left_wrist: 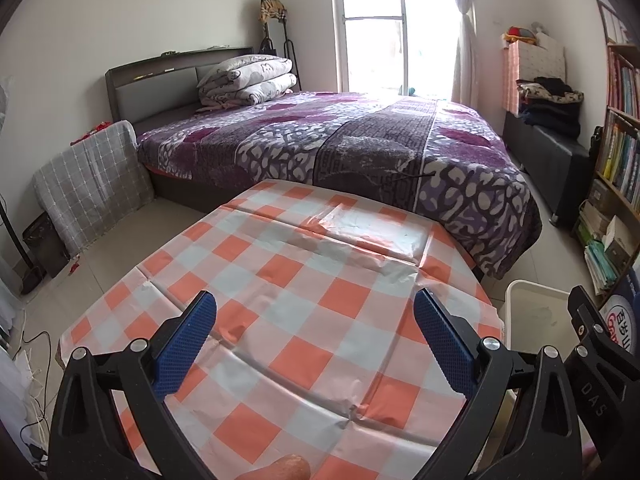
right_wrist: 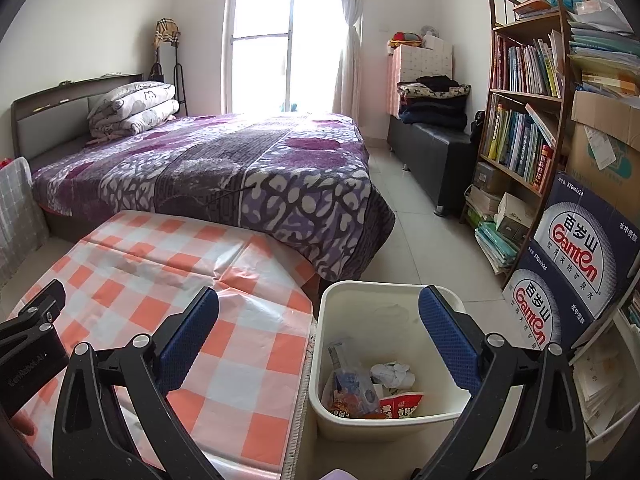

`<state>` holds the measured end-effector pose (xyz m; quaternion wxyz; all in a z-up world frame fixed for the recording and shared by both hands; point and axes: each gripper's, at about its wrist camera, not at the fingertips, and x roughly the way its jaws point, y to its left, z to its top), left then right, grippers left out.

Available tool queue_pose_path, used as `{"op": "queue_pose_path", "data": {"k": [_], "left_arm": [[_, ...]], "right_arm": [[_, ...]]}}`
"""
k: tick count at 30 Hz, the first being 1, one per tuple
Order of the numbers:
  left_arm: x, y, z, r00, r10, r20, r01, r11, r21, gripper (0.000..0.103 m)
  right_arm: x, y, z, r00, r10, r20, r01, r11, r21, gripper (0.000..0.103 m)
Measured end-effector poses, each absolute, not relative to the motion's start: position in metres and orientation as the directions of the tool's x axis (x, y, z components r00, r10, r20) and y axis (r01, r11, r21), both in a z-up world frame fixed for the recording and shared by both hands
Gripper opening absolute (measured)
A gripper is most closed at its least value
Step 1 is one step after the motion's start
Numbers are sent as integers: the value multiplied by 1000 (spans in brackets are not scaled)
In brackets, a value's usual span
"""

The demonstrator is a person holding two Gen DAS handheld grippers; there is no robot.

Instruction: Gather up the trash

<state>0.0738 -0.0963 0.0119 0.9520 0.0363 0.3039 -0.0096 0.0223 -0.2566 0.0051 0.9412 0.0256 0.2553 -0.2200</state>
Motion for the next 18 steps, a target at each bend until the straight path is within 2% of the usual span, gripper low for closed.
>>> {"op": "queue_pose_path", "data": {"k": [18], "left_arm": [[73,-99,8,810,0,-586,51,996,71,96]], "right_arm": [[24,-255,4,770,-393,-502,426,903,-54,96]]}}
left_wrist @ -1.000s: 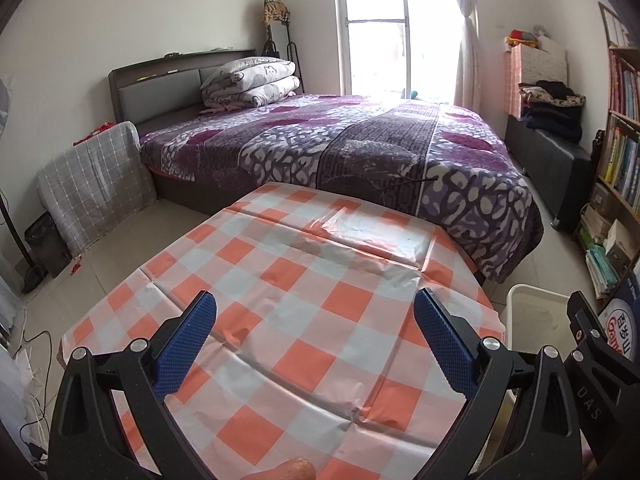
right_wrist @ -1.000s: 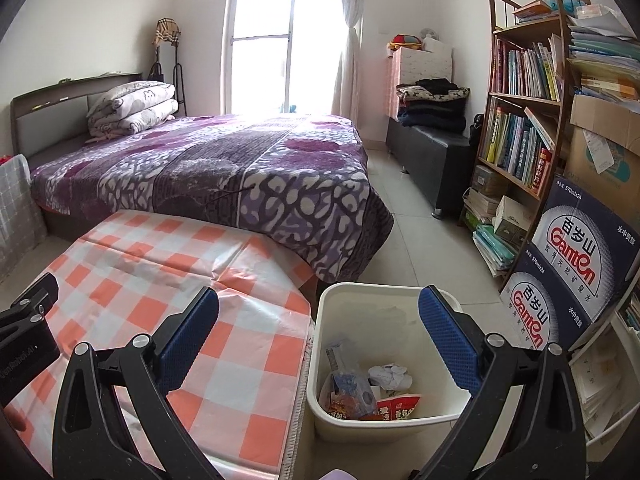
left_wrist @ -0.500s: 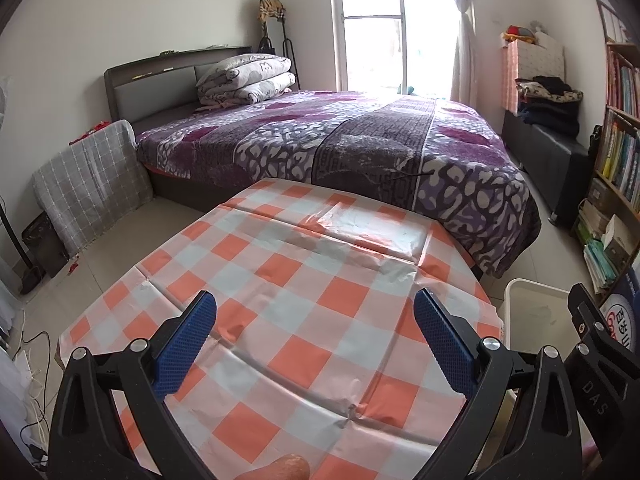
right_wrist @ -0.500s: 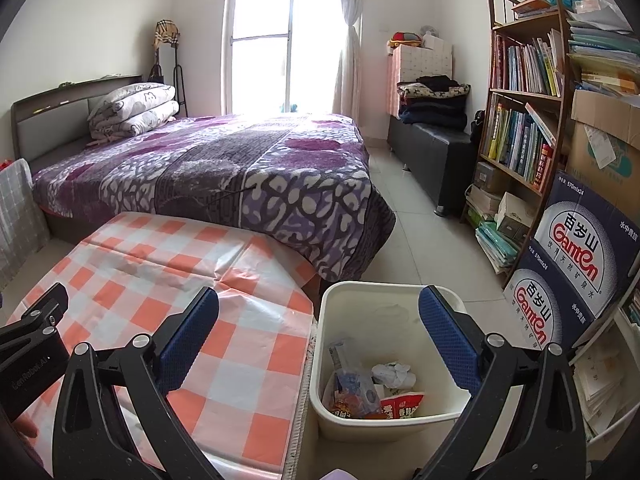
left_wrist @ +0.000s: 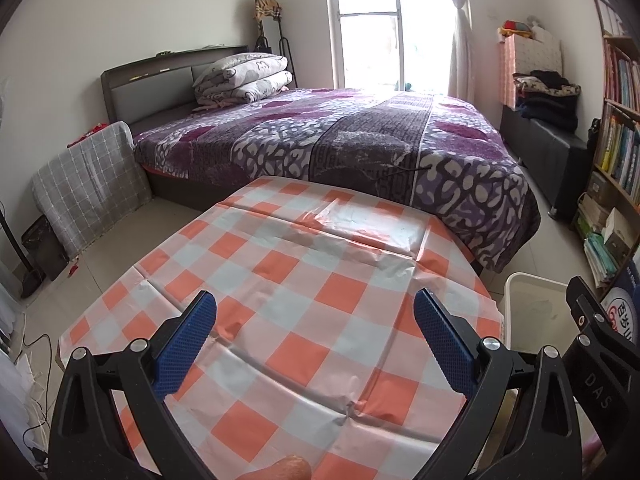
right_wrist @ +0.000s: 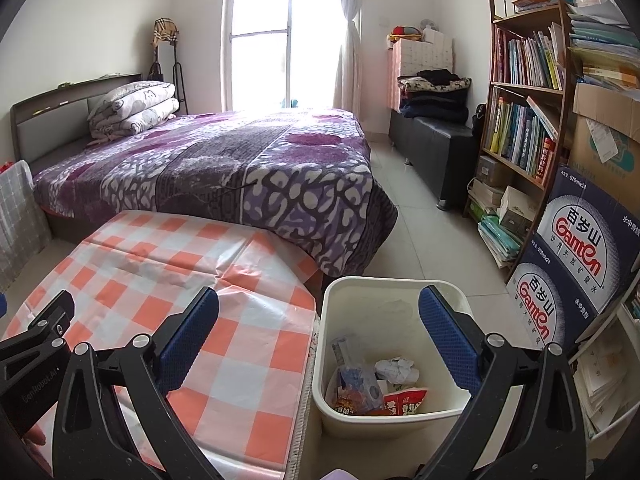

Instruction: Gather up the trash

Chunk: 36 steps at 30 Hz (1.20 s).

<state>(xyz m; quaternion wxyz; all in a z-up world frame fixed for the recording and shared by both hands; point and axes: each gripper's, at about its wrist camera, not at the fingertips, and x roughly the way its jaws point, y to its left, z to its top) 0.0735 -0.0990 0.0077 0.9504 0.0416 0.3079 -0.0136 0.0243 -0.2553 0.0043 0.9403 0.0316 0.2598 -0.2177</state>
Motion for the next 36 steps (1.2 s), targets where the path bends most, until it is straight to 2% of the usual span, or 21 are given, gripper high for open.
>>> {"op": "queue_pose_path", "data": {"k": [36], "left_arm": [[74,-100,6,808,-2,-590,56,996,74,96]], "right_arm": [[25,-256,7,768,-393,-505,427,903,-52,96]]}}
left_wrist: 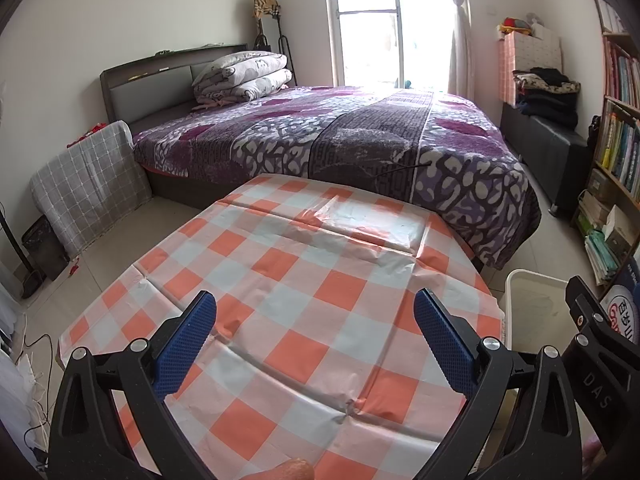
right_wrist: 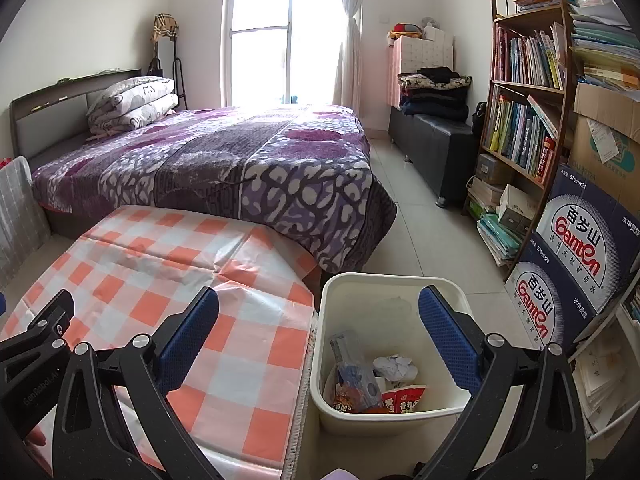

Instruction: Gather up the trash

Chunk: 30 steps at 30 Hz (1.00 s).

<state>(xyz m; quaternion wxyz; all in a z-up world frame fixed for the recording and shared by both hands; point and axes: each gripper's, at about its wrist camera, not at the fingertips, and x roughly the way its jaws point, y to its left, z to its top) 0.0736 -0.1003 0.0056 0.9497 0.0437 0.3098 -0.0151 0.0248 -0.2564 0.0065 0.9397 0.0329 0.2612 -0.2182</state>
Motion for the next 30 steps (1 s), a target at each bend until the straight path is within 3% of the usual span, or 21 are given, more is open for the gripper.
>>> {"op": "queue_pose_path", "data": {"k": [30], "left_arm": [[75,-100,6,808,0,-589,56,995,78,96]], "right_arm": [[26,-257,9,767,-392,-508,427,903,-52,96]]}}
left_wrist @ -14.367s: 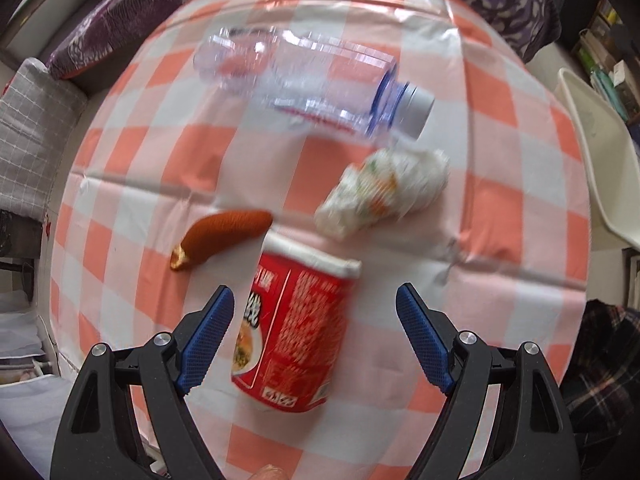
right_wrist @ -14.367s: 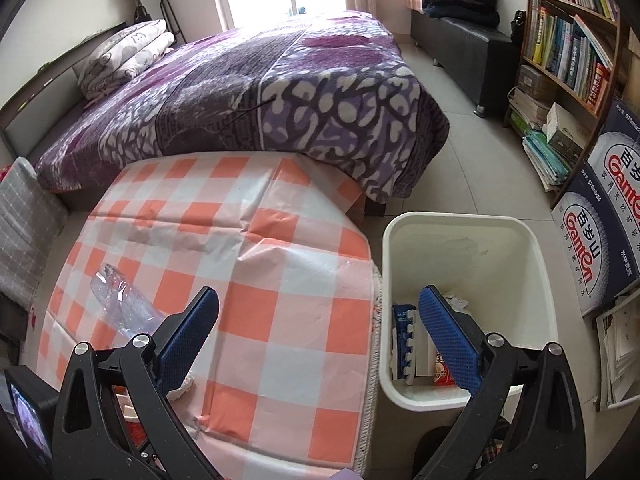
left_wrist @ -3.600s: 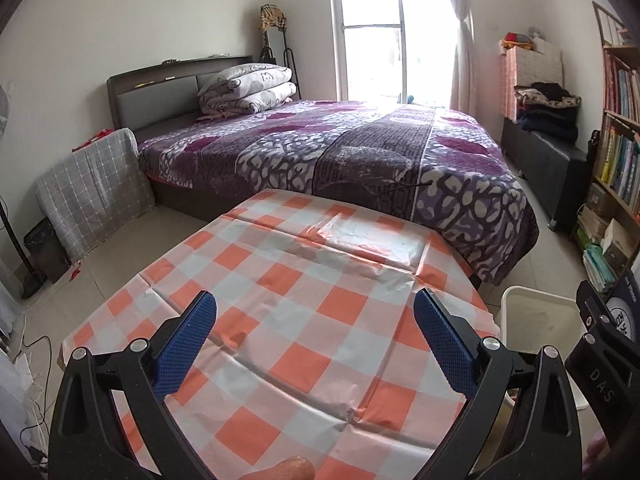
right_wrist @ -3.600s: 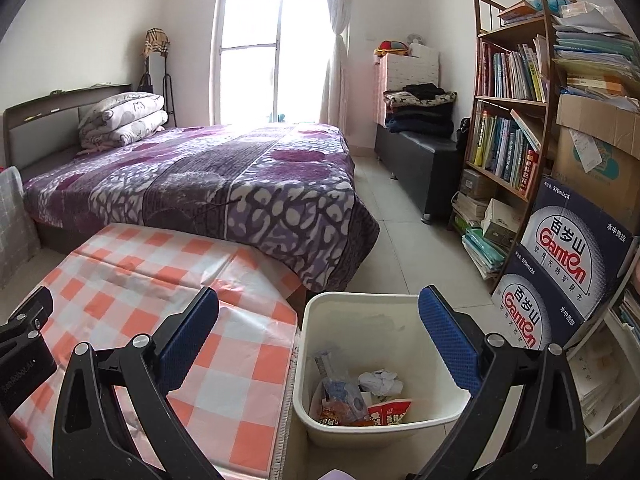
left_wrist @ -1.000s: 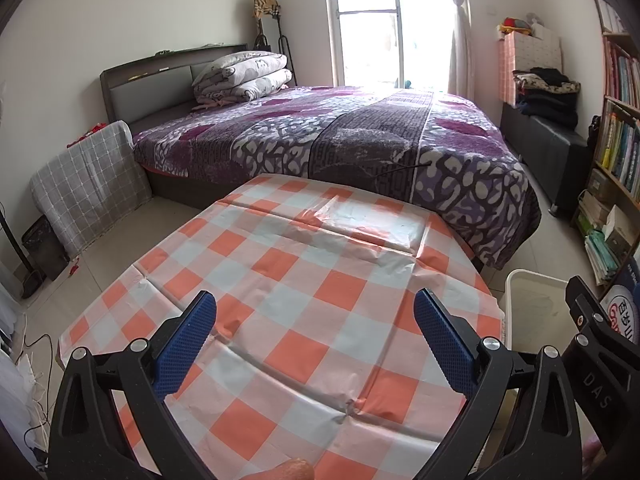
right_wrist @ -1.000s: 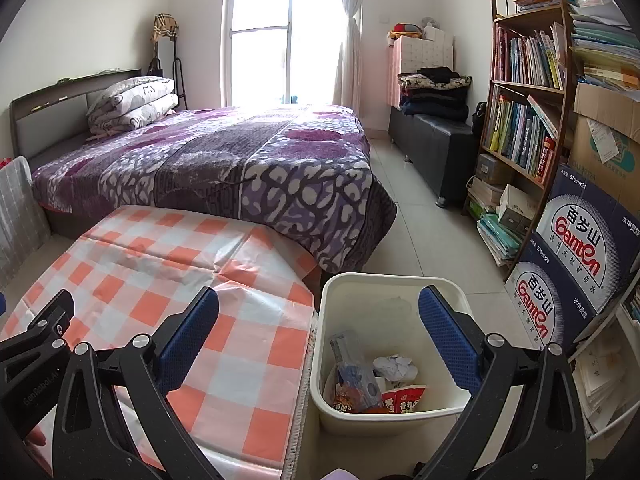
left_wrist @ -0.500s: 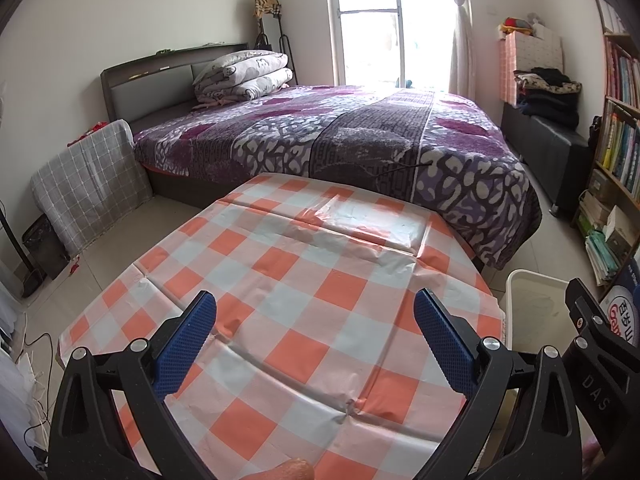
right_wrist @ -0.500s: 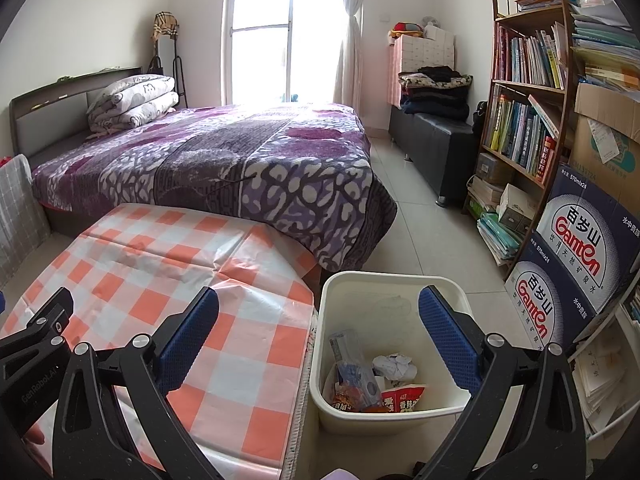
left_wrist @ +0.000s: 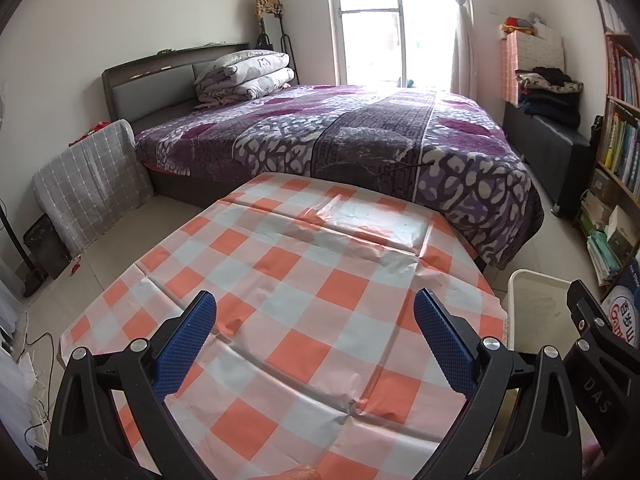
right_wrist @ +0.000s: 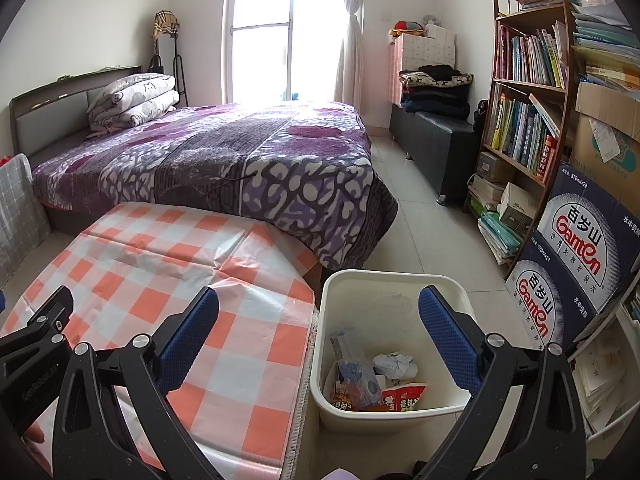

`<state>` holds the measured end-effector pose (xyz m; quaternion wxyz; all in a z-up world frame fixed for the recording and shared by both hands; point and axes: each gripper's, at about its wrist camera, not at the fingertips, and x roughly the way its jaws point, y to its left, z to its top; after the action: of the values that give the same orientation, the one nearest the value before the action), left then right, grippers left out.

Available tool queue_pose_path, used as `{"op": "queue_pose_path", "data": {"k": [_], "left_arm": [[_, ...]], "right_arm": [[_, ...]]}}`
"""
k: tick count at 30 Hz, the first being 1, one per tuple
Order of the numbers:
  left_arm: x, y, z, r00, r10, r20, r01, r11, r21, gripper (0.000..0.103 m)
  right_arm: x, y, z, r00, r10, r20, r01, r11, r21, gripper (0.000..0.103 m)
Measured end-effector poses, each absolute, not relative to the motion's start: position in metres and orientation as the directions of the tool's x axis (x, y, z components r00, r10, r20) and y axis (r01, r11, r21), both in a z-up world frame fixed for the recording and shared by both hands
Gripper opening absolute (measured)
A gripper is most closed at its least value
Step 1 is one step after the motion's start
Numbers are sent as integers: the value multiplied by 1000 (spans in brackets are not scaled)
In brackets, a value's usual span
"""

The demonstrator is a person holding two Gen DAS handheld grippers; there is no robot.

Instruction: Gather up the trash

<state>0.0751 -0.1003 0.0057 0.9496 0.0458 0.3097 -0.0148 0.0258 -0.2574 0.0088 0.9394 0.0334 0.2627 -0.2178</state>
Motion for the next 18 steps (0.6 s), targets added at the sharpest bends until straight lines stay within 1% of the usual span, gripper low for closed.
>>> {"op": "queue_pose_path", "data": {"k": [6,18], "left_arm": [[71,-94,1,808,-24,-589,71,996,58,95],[73,-92,4,803,-21,-596,70,996,59,94]], "right_arm": [[26,-257,9,766,-391,-511,427,903,-51,96],[26,-258,10,765,-390,-512,425,904,-52,96]]}}
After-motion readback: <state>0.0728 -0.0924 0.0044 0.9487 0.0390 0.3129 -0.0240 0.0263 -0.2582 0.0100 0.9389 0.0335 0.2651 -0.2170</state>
